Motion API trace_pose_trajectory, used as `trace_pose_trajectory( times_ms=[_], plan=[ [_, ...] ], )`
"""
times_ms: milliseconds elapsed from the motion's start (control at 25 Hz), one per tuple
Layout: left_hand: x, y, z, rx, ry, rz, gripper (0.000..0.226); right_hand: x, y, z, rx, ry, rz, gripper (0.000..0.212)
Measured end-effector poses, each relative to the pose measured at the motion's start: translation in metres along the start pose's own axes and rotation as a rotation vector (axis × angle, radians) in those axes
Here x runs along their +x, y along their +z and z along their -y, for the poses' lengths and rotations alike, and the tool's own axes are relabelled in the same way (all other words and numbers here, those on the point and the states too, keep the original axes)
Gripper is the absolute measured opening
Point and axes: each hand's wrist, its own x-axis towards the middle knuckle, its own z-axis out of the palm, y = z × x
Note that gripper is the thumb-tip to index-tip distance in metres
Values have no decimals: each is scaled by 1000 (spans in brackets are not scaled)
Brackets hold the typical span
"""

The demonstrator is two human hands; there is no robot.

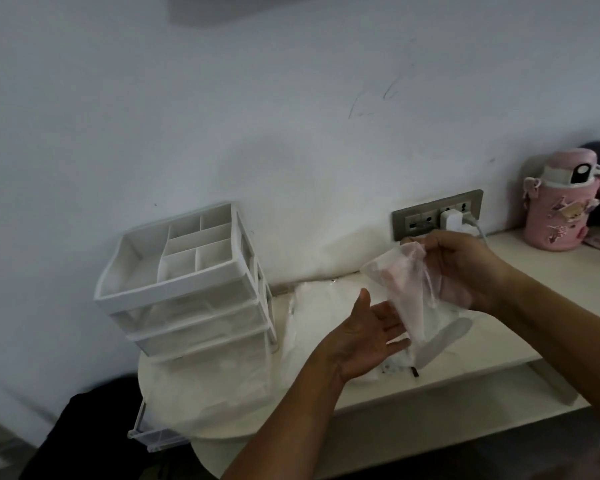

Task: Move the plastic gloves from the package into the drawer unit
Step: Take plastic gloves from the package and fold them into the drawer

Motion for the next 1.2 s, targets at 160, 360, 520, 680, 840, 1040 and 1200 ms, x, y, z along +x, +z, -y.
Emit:
trace_pose_trajectory(
  times_ms=[160, 360, 520, 680, 840, 1040, 1200],
  plan=[
    [-26, -2, -24, -233, 78, -202, 63, 8, 13, 3, 48, -43, 134, 4],
    [-79, -20, -88, 311, 222, -433, 48, 9, 16, 10, -583, 260, 595, 64],
    [-123, -29, -133, 990, 171, -402, 11, 25, 39, -18, -903, 247, 636, 97],
    [-154, -19, -157, 1222, 126, -380, 9, 48, 77, -53, -511, 54, 445, 92],
    [-176, -35, -159, 1261, 144, -439, 10, 54, 105, -69, -634, 146, 512, 41],
    [-210, -64, -153, 1165, 225, -618, 10, 68, 120, -76, -729, 331, 381, 28],
    [-225, -98, -139, 1021, 207, -781, 16, 85, 128, -91, -626, 248, 146, 24]
  ],
)
